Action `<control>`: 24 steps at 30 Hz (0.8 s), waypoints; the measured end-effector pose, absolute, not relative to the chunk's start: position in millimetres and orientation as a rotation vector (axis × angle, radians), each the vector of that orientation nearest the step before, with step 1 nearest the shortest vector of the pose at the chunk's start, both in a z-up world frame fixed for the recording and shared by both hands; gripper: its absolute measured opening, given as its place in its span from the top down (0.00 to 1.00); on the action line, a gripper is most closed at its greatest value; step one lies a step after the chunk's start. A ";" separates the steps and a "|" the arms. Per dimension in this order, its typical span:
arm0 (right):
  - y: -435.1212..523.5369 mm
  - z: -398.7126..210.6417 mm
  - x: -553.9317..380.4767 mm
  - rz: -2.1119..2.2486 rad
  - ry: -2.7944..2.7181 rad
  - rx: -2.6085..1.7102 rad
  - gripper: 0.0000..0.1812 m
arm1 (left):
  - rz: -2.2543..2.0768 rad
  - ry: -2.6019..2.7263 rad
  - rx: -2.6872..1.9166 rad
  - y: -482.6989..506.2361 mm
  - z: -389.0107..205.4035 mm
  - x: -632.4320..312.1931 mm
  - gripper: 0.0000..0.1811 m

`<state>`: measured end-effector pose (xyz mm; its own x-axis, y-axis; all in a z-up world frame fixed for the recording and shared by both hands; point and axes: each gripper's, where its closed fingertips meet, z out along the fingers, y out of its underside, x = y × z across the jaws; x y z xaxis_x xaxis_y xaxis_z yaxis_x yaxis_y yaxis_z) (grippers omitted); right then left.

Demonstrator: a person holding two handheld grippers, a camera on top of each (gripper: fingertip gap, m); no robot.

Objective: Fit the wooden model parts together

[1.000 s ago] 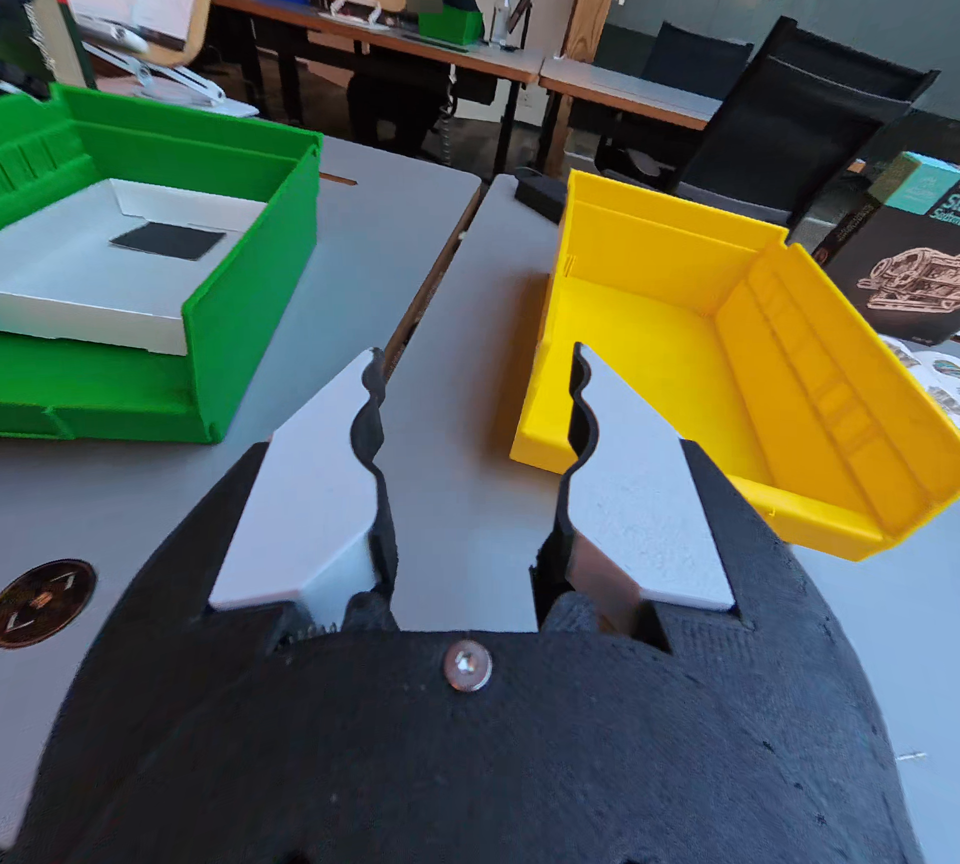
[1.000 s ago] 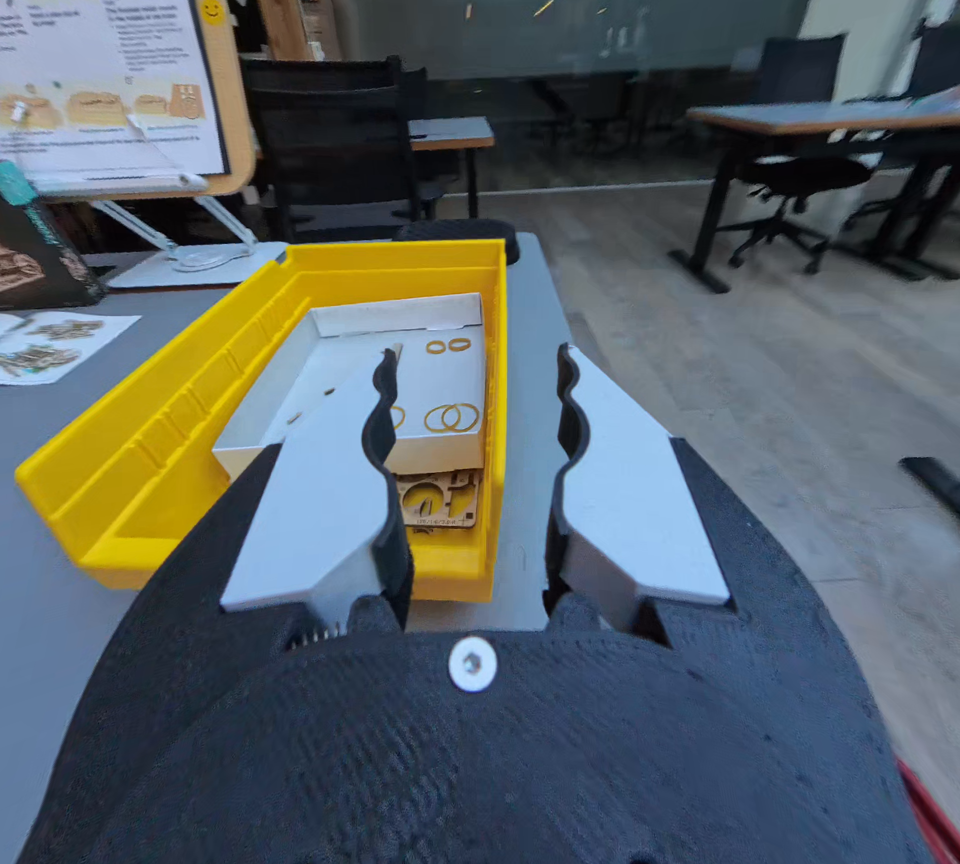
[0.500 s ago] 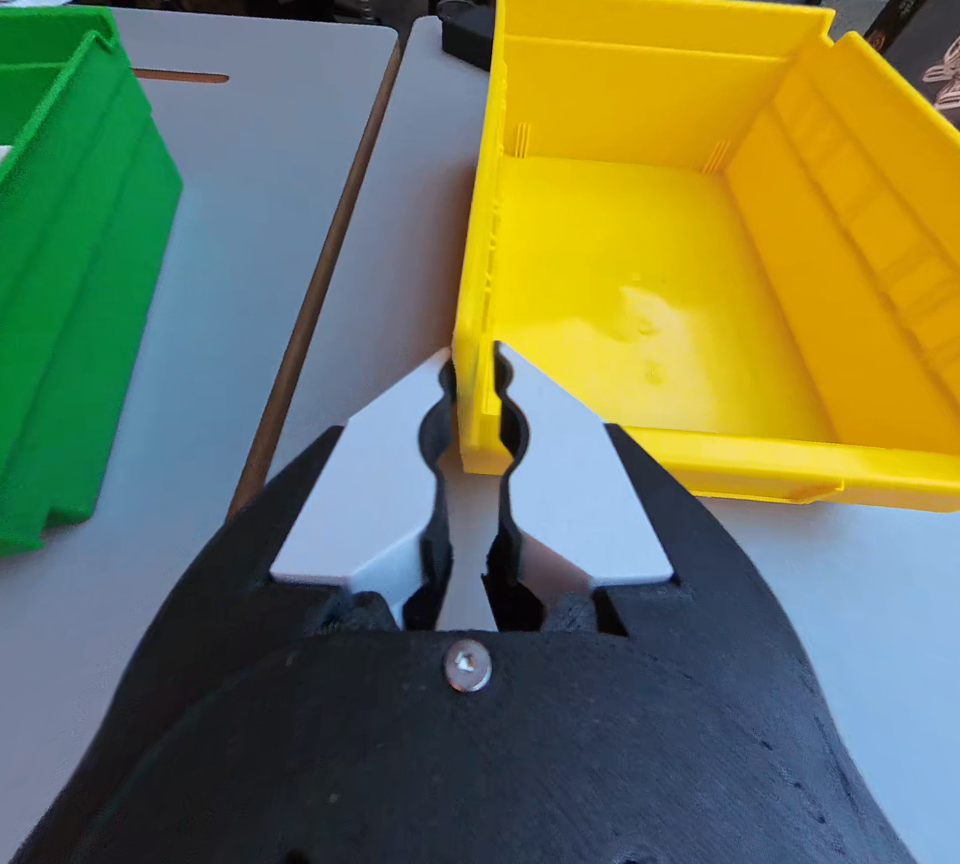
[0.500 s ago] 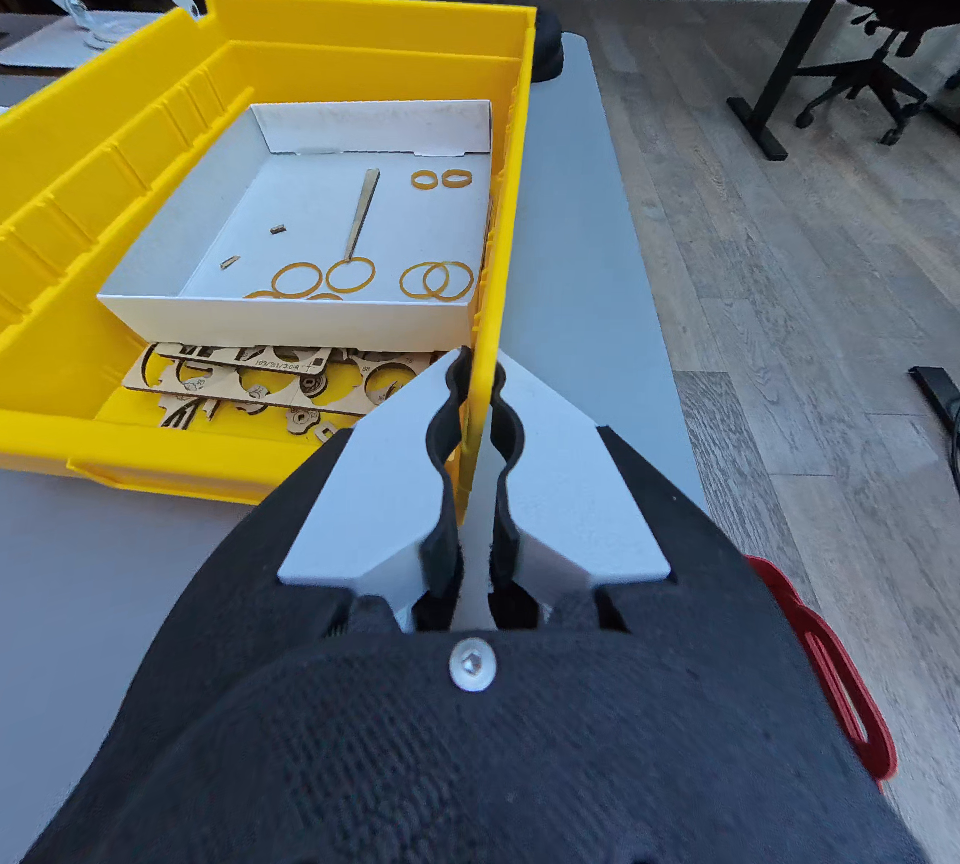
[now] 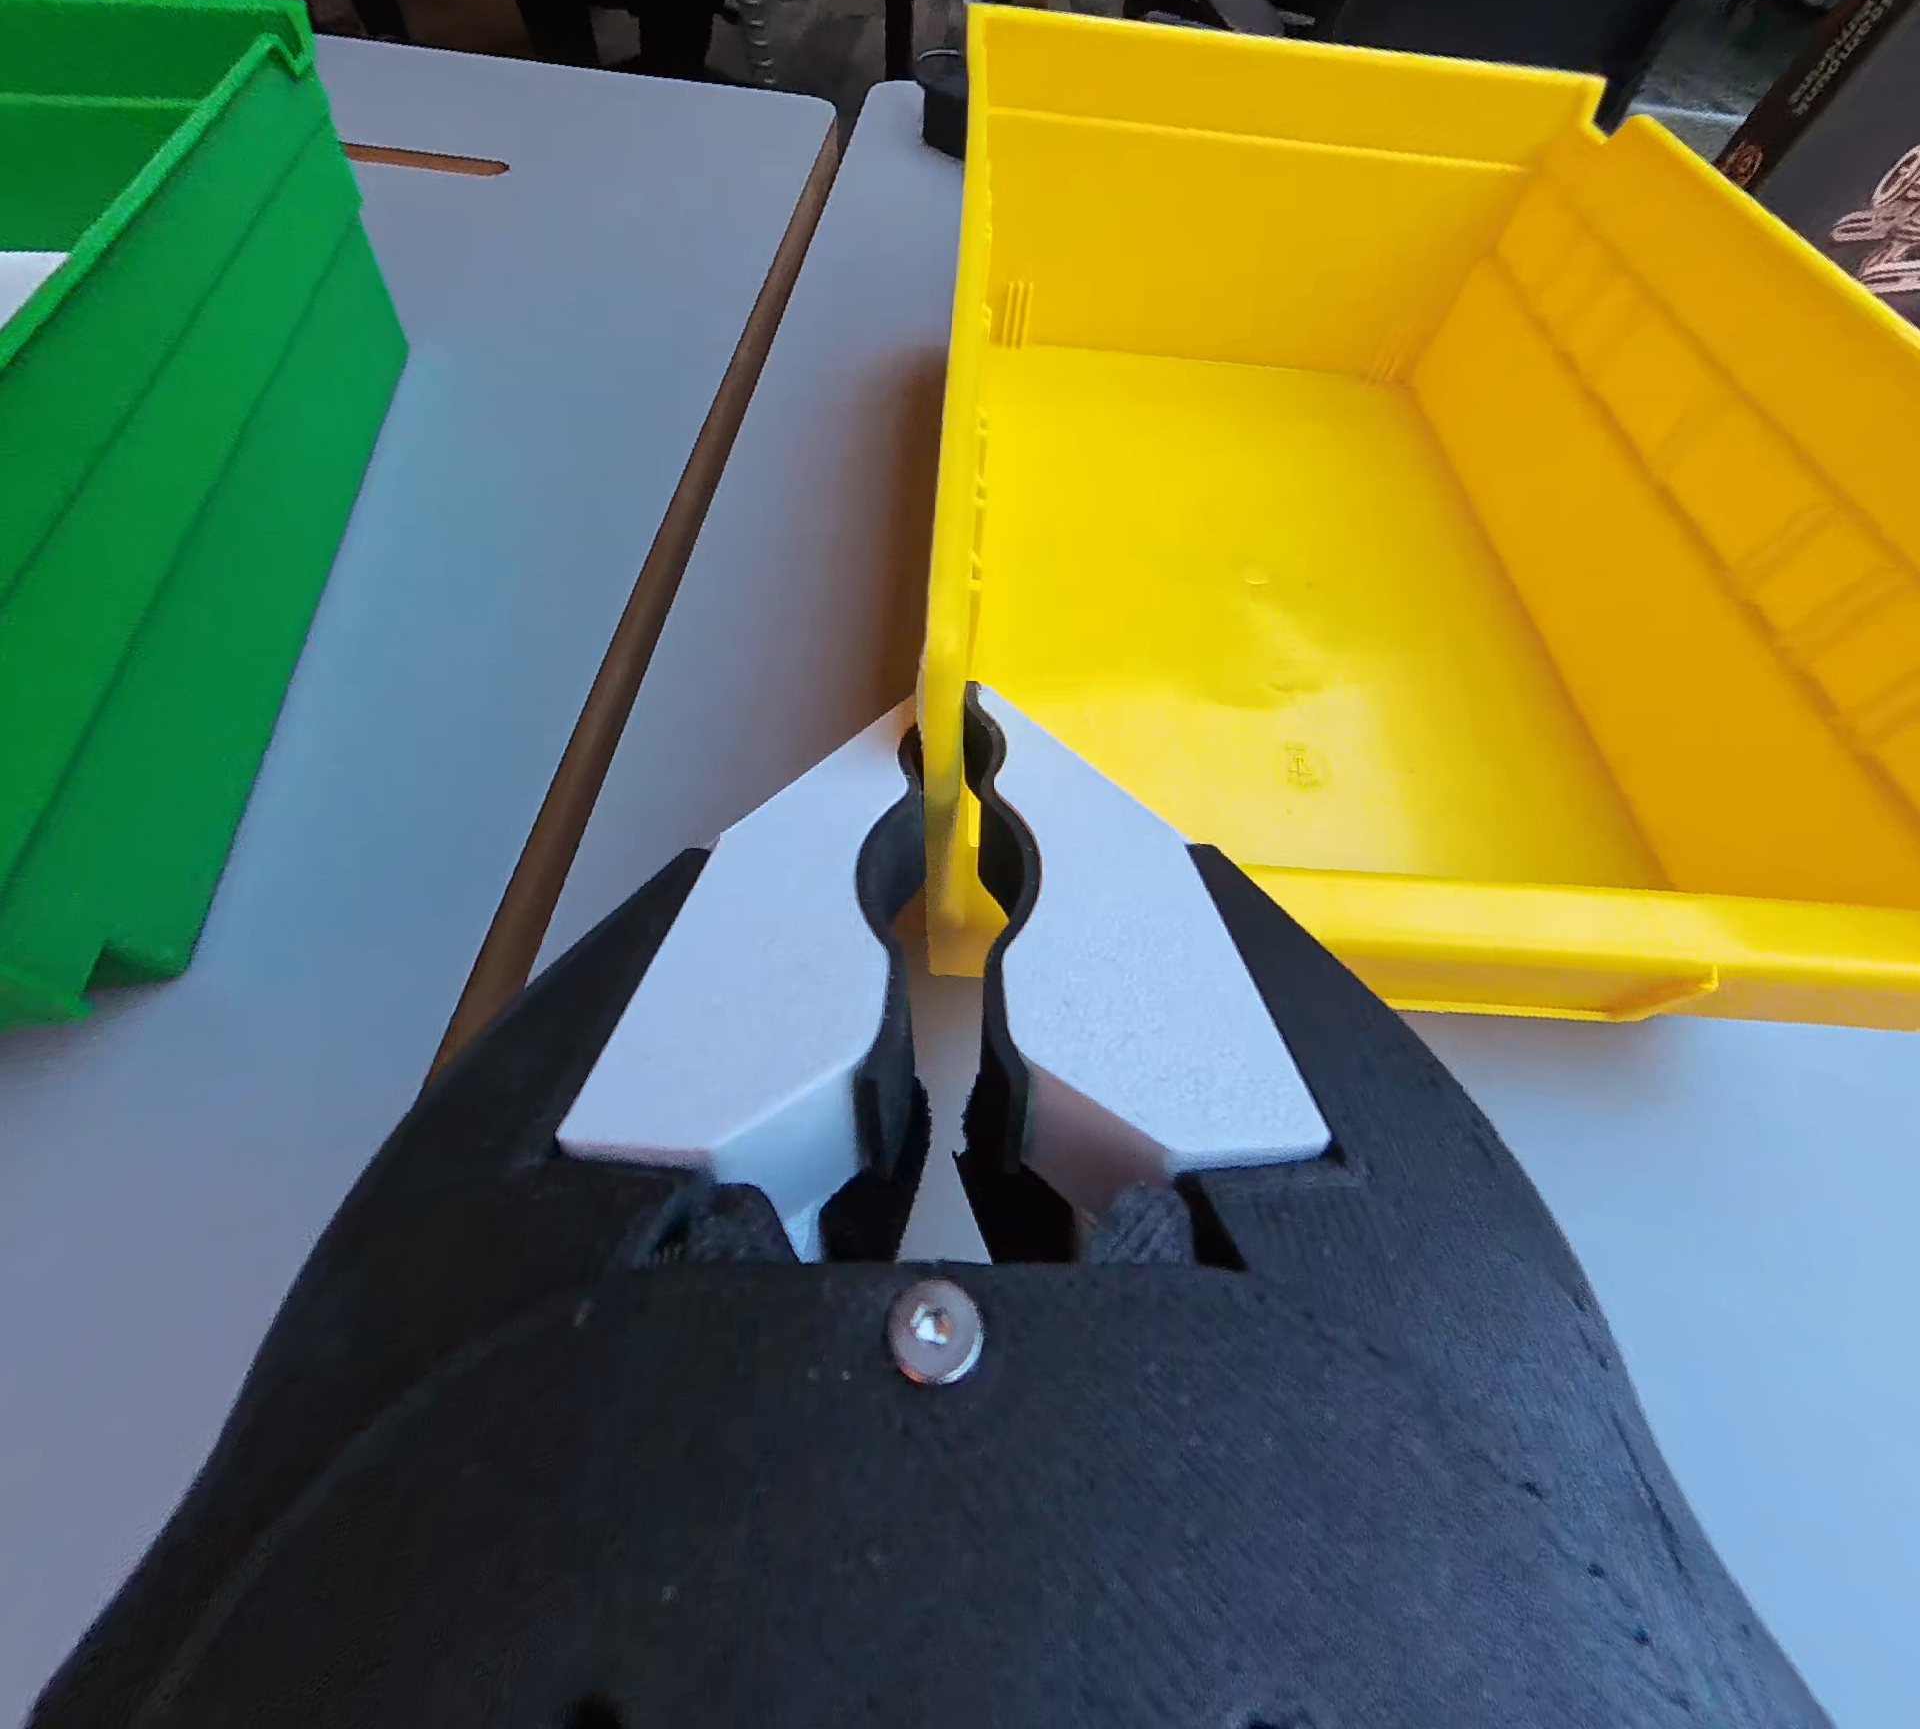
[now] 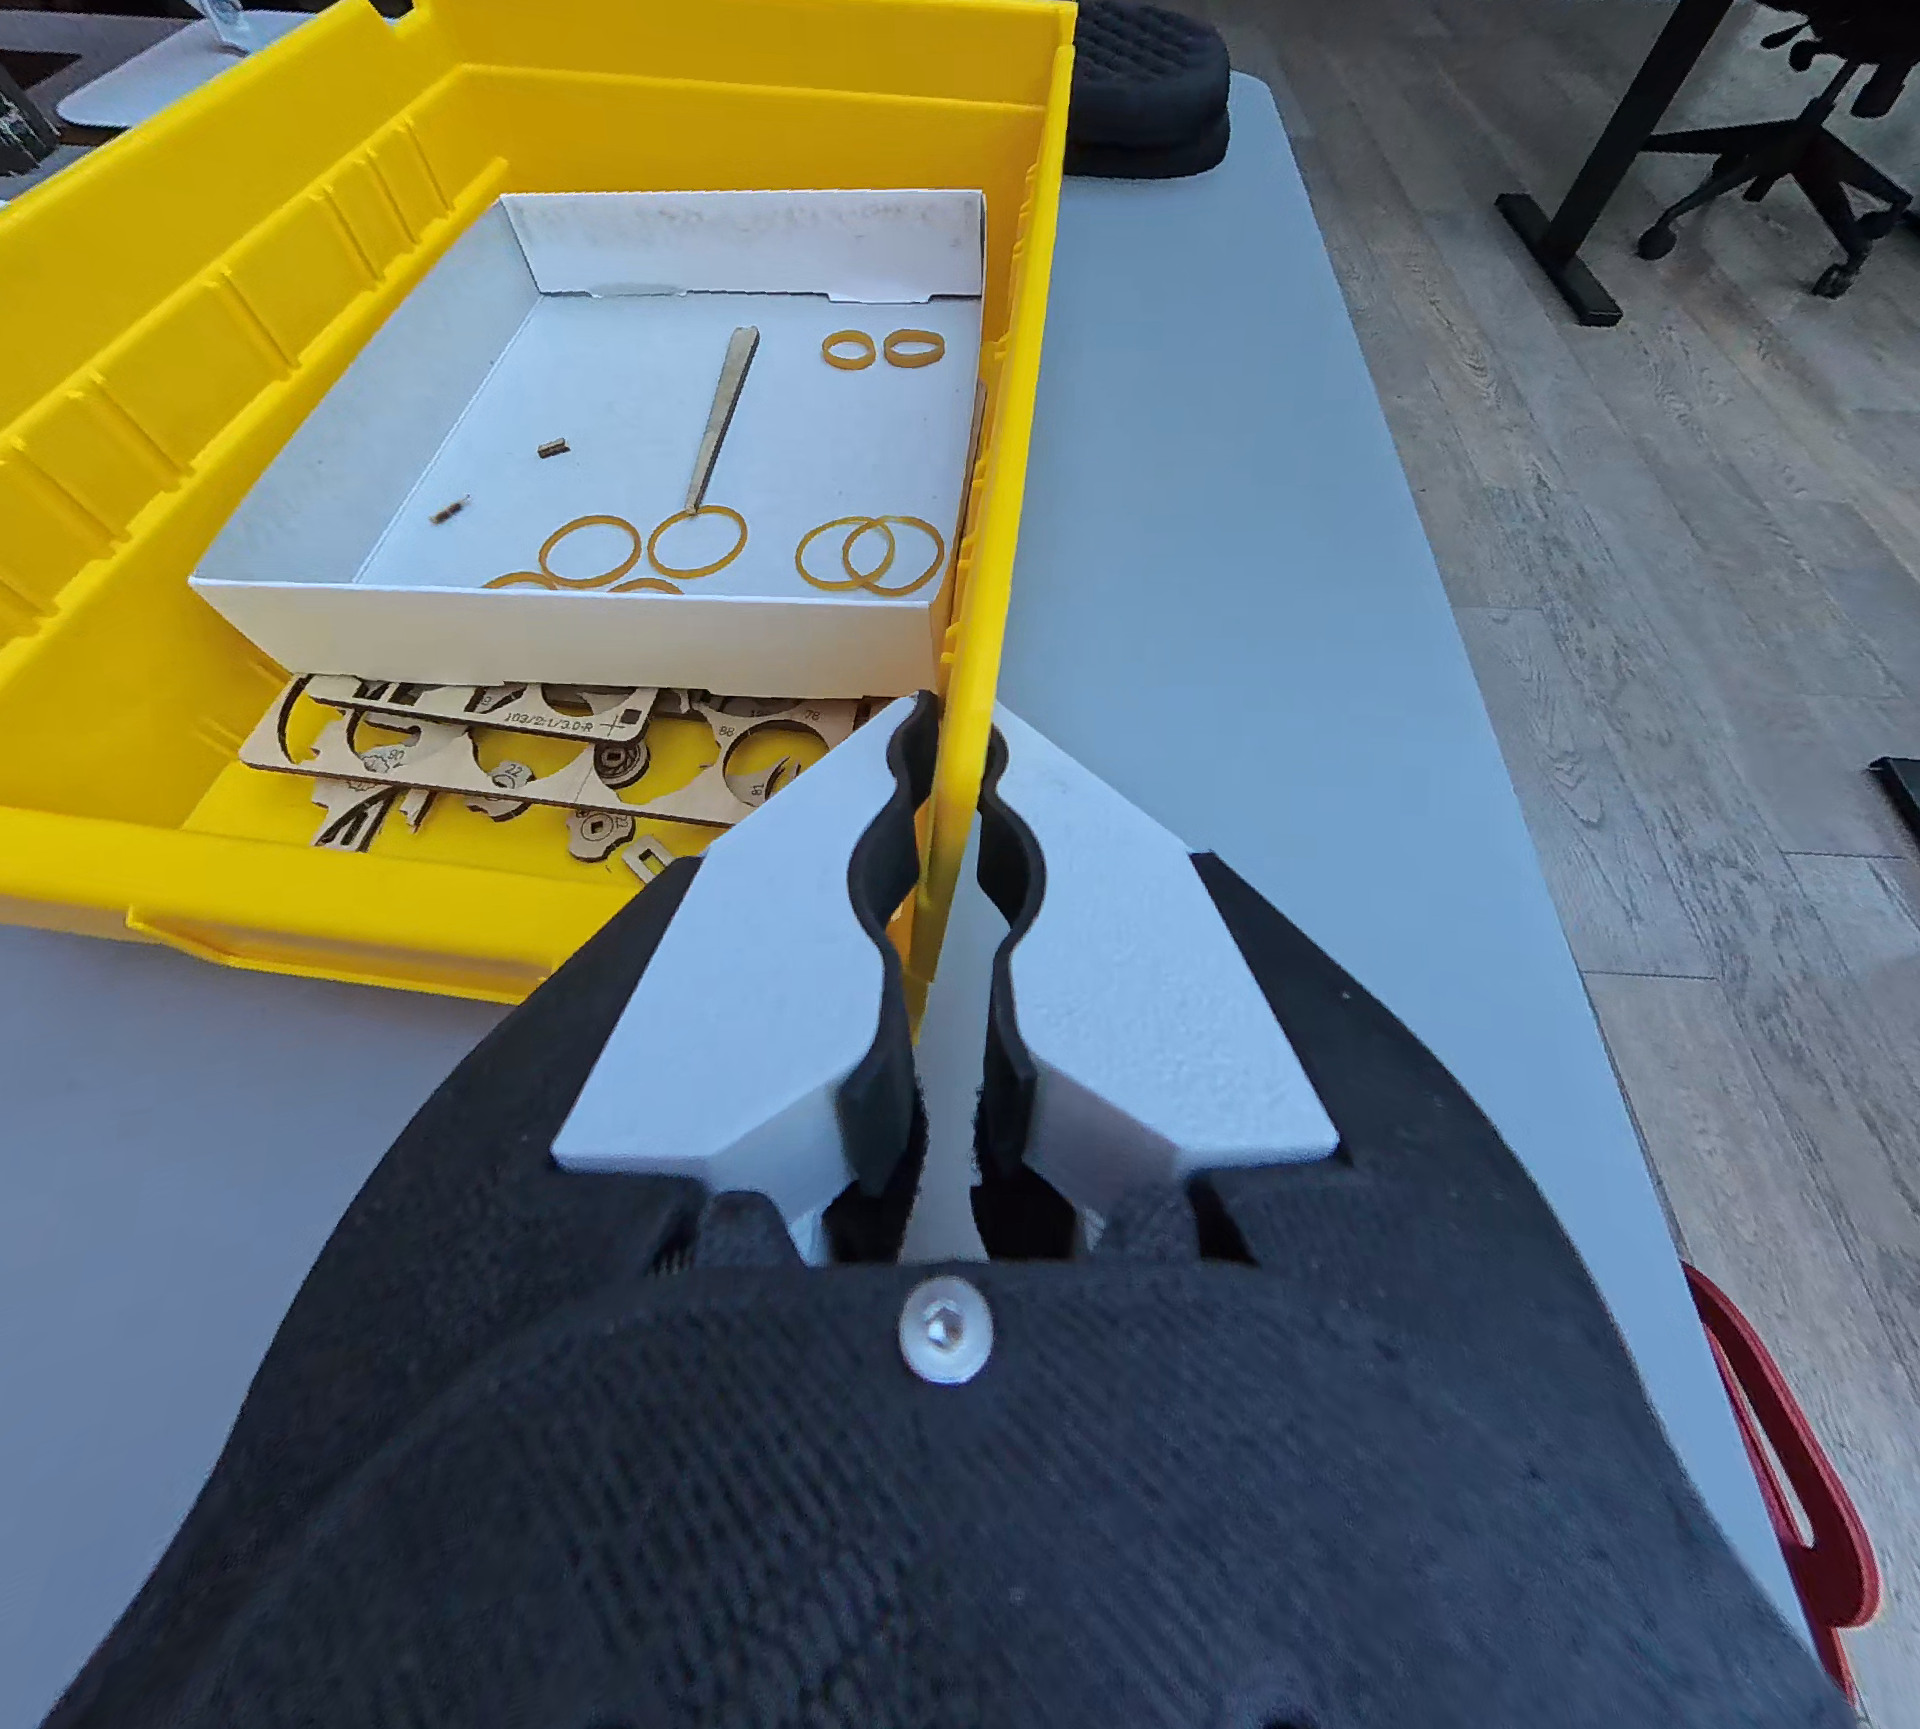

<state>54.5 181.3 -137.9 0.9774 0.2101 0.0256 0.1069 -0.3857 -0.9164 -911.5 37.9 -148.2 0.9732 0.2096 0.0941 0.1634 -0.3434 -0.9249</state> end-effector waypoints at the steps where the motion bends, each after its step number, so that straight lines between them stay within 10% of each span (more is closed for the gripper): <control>1: 181.4 -137.9 54.7 0.112 -0.222 -1.972 0.99 | 0.056 -0.270 -1.923 35.4 -148.2 -912.5 1.00; 24: 182.4 -138.0 56.7 0.092 -0.149 -1.954 0.98 | -0.014 -0.341 -1.920 37.3 -148.3 -922.2 0.99</control>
<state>56.7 182.4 -138.0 0.9890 0.1480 0.0056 0.0610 -0.3732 -0.9258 -922.2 37.3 -148.3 0.9579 0.2295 0.1724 0.2429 -0.3283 -0.9128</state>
